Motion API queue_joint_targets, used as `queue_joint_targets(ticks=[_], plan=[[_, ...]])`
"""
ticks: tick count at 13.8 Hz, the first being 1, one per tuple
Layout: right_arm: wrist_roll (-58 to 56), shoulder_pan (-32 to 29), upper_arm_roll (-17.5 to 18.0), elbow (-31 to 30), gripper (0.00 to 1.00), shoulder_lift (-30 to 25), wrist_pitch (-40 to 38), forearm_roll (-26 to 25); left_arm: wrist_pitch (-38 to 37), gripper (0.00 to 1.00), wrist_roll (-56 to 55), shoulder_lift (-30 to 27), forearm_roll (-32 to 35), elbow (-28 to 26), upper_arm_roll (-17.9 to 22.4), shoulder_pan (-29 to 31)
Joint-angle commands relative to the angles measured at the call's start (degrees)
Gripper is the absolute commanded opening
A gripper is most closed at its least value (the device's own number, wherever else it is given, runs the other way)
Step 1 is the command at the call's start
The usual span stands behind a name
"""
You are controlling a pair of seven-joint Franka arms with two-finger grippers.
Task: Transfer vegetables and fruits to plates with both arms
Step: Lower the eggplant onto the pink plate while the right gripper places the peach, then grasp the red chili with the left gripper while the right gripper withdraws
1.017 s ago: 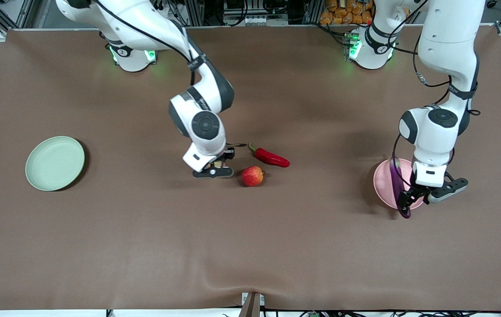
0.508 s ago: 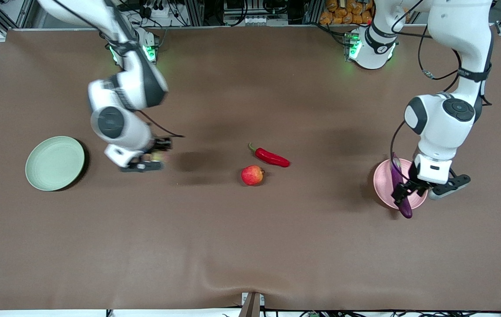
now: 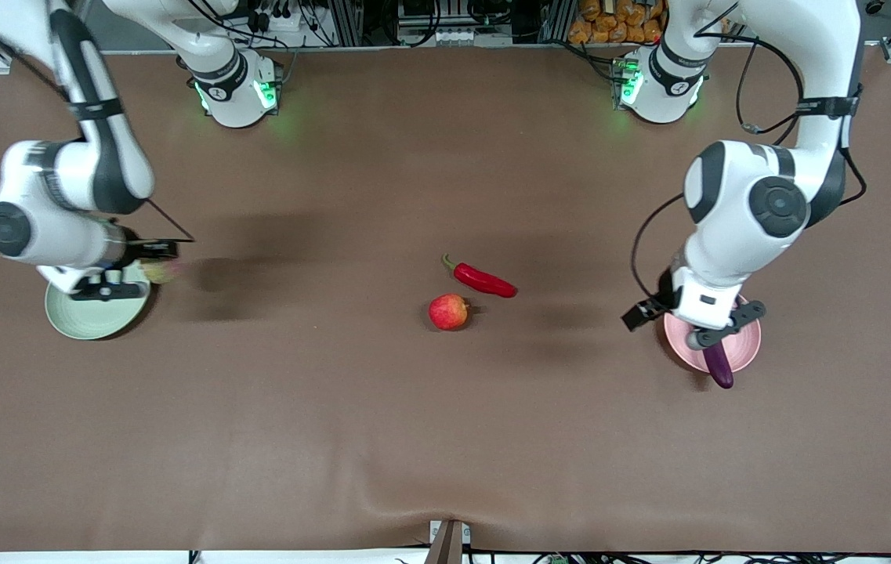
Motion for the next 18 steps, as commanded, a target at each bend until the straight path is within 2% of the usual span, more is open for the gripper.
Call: queue_joint_targets(ticks=[1,3,5,6,7,8,11,14,18], plan=[[-13.02,-3.54,-4.75,-0.74,0.0,2.71,6.93,-1.99,-2.85,1.0,-14.05,7.32,0.56,7.96,-0.25,-4.29],[-23.66,-3.72,-9.69,1.01,0.0,7.37,12.21,-1.73,-2.94,1.0,-22.85,10.66,0.47,9.82,-0.69,-7.98],[-27.39,-3.81,-11.72,3.03,0.0,10.28,13.99,-1.12,-2.94,1.0,-31.55,12.86,-0.06,10.17,-0.78,-11.15],[-27.66,-4.24,-11.82,4.44,0.07,11.6,13.73,-1.02,-2.85,1.0,-35.59,14.61,-1.98,10.79,-1.56,-11.94],[-27.67,-4.59,-11.73,4.8,0.73,12.22,13.73,-0.94,-2.85,1.0,-38.51,17.16,-4.17,13.14,-2.27,-12.13],[-27.58,-4.42,-11.73,5.06,1.0,12.31,13.65,-0.41,-2.85,1.0,-41.06,19.7,-5.41,15.78,-2.71,-12.13],[-27.4,-4.42,-11.73,6.73,1.0,12.23,11.11,1.25,-2.85,1.0,-46.0,22.63,-5.6,17.03,-4.9,-12.22],[-27.05,-3.9,-11.73,13.39,1.0,12.22,-4.33,7.4,-2.42,1.0,-48.11,23.94,-5.42,17.03,-6.75,-12.39],[-24.43,-1.79,-11.73,17.8,1.0,12.22,-14.11,11.36,-2.24,1.0,-48.12,27.02,-4.72,17.03,-6.76,-13.88]])
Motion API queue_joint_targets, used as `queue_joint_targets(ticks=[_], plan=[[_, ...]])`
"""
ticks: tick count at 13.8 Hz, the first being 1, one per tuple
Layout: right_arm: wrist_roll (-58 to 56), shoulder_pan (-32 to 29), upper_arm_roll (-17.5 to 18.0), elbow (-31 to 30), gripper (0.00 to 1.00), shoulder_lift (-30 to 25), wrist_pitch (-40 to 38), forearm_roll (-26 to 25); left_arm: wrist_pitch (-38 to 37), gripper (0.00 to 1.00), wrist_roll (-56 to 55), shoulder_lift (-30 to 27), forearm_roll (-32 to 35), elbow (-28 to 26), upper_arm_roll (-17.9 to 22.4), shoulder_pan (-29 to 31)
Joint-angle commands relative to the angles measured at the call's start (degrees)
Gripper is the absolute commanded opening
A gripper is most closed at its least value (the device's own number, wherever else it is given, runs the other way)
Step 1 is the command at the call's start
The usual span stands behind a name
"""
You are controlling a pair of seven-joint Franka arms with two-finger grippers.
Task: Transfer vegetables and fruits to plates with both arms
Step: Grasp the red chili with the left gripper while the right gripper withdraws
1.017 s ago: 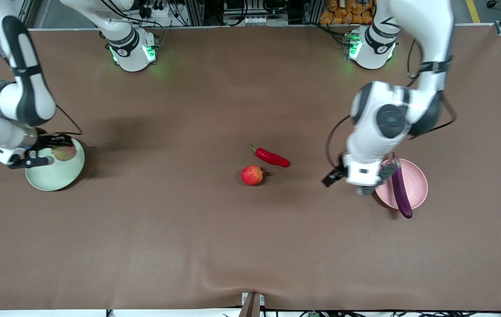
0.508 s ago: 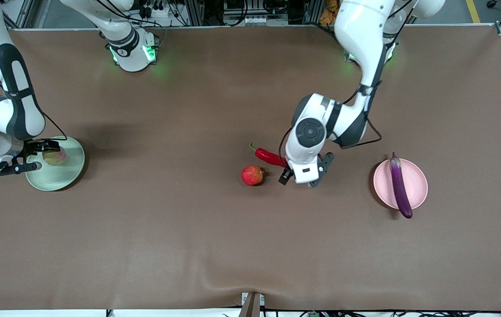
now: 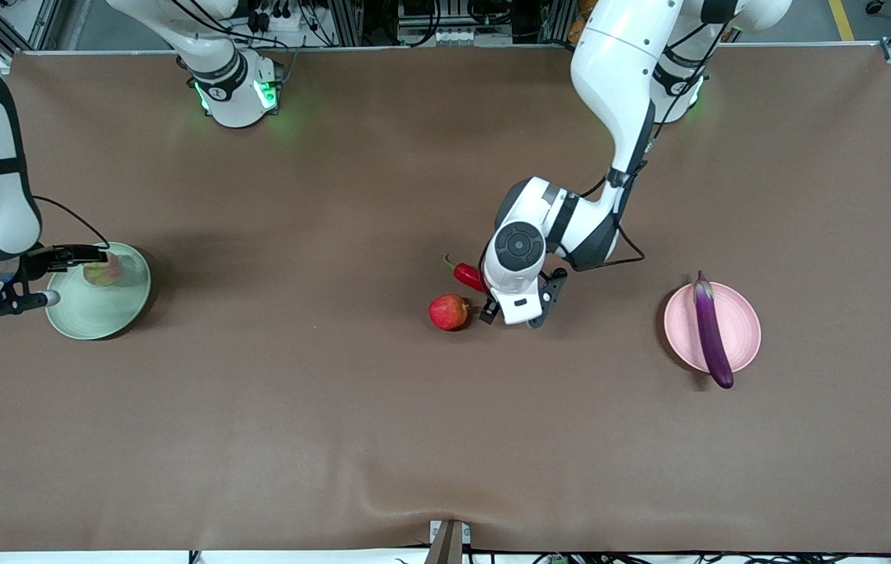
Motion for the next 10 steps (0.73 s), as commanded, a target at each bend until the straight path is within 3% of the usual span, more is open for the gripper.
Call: queue_joint_targets(ticks=[1,5,6,7,8,10], plan=[[3.93,1.77,-0.07,2.53,1.0,-0.06,-5.62,2.35,-0.84,1.0,-0.36,2.59,0.06,1.67,0.23,-1.11],[17.38,6.7,0.28,5.61,1.0,-0.41,-13.45,4.72,-0.84,1.0,-0.53,2.94,0.06,1.5,0.31,-1.99],[19.58,8.01,0.28,6.22,1.0,-0.76,-15.38,6.29,-0.84,0.59,-0.44,2.85,0.06,1.58,0.31,-2.42],[22.47,9.33,0.28,7.19,1.0,-0.85,-17.57,7.96,-0.84,0.11,-0.09,2.77,0.06,1.58,0.4,-2.34],[26.33,10.65,0.28,8.24,1.0,-0.85,-19.51,9.46,-0.84,0.0,0.0,2.76,0.06,1.67,0.49,-2.43],[33.28,13.81,0.28,8.86,1.0,-1.2,-20.76,12.27,-1.37,0.0,0.26,1.72,0.58,1.76,1.19,-2.25]])
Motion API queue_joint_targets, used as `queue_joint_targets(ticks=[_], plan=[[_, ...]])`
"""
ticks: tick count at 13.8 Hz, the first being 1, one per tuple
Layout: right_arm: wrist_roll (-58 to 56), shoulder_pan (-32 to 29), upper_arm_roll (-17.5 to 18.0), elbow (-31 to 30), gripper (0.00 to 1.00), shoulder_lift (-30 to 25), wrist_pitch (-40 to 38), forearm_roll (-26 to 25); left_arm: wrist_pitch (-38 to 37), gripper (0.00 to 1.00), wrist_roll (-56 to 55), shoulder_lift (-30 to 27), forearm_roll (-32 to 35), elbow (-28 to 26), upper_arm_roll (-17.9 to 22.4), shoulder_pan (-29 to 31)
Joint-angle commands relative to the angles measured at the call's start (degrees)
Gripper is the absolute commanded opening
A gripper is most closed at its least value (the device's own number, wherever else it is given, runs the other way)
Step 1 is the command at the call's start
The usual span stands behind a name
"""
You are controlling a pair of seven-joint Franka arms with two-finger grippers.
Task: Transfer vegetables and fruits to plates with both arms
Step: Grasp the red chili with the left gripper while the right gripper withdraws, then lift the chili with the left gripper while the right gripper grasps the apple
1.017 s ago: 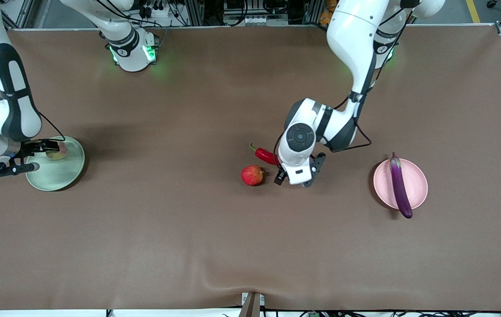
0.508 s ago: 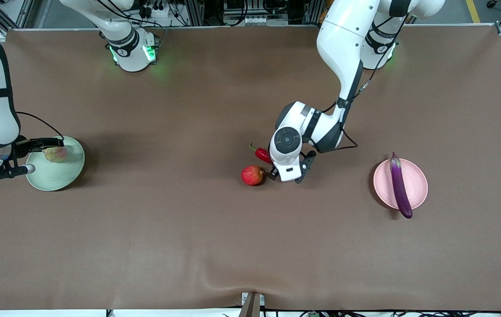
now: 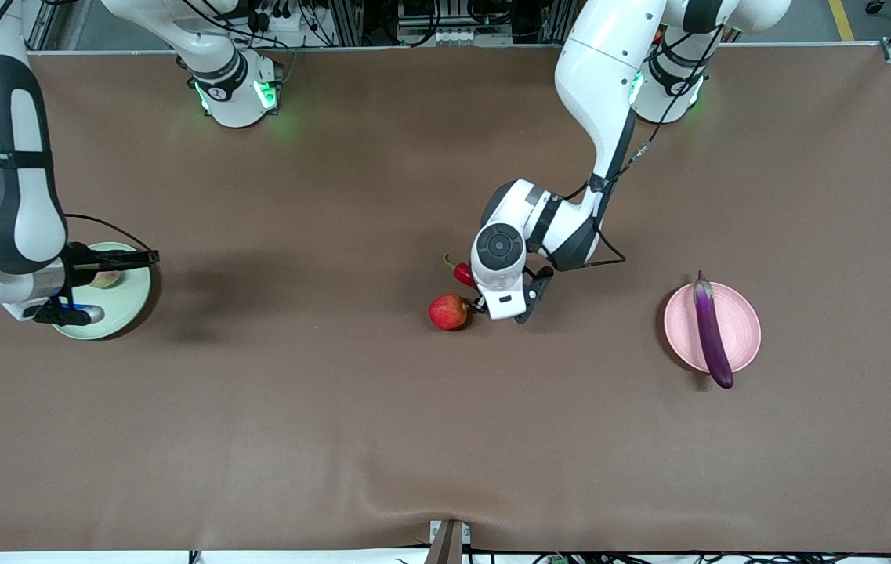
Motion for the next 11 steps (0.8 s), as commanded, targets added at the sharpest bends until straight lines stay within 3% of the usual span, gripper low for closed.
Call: queue_joint_targets(ticks=[1,7,11], plan=[[8.73,3.92,-0.26,0.69,1.0,-1.41,-1.7,4.21,-2.09,0.0,0.32,-1.91,2.48,0.46,1.21,-0.07],[27.54,13.4,-0.18,1.22,1.0,-1.41,0.14,15.29,-14.46,0.0,12.94,-11.21,6.7,0.46,1.39,3.88],[42.82,24.03,-0.18,2.1,1.0,-0.62,10.05,18.64,-21.33,0.0,24.45,-18.08,11.36,0.46,1.39,9.06]])
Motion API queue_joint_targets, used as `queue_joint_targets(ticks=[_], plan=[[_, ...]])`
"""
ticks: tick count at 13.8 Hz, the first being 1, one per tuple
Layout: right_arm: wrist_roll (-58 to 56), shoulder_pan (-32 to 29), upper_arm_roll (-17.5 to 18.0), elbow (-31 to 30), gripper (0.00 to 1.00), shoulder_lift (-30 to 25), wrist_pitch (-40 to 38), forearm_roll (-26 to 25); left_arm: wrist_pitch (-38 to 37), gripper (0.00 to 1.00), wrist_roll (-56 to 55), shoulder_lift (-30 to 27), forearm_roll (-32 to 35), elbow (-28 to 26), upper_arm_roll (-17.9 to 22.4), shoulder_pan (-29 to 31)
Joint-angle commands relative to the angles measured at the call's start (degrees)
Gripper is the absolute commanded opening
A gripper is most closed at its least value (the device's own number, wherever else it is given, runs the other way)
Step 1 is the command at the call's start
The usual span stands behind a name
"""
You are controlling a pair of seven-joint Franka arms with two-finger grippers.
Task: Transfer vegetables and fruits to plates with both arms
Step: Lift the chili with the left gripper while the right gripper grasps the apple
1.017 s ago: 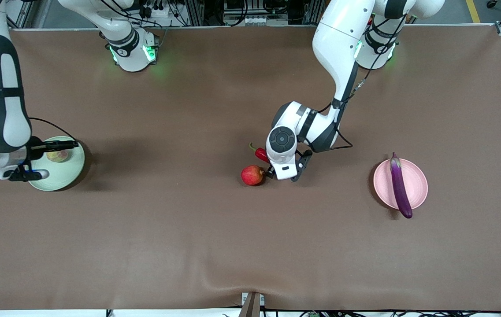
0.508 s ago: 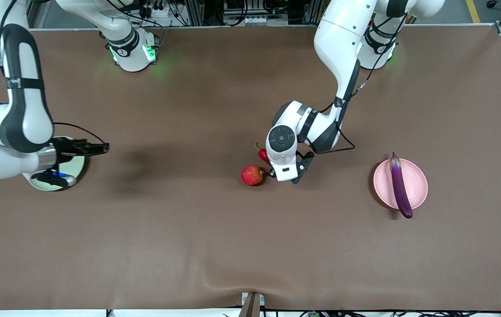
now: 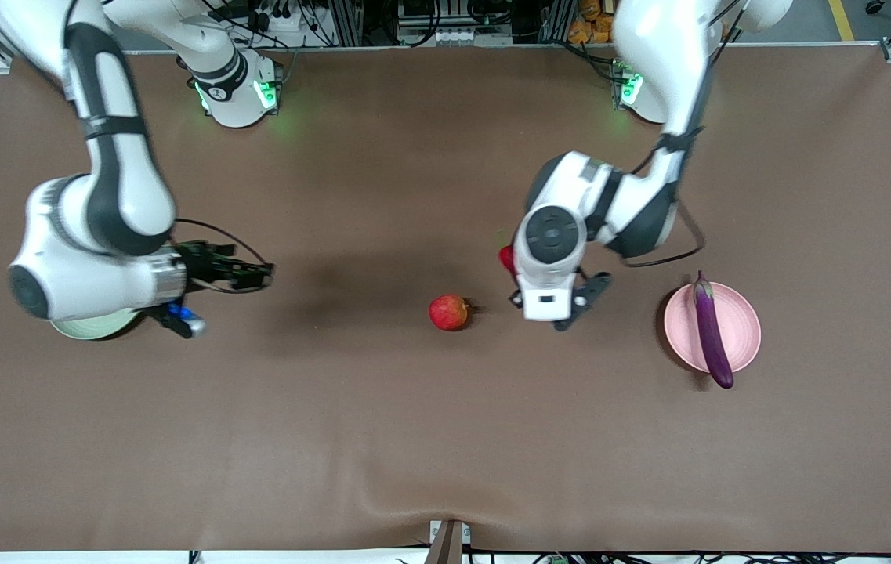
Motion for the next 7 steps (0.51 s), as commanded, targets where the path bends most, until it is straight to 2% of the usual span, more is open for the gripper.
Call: queue_joint_targets(ticks=[1,2,5,7], plan=[[12.06,8.37,-0.58,0.21,1.0,0.36,8.06,1.32,-3.41,0.0,8.45,-4.43,3.97,-1.25,-0.58,4.4],[16.9,9.97,-0.49,0.29,1.0,1.24,12.01,1.5,-4.03,0.0,11.87,-4.7,5.11,-1.33,-0.58,6.25],[27.28,12.97,2.75,2.13,1.0,5.27,21.43,3.77,-4.12,0.0,25.91,-4.62,7.75,-1.86,-0.66,12.83],[35.71,13.67,5.65,6.24,1.0,9.22,26.01,5.63,-4.21,0.0,35.86,-4.44,9.77,-2.56,-0.66,16.53]])
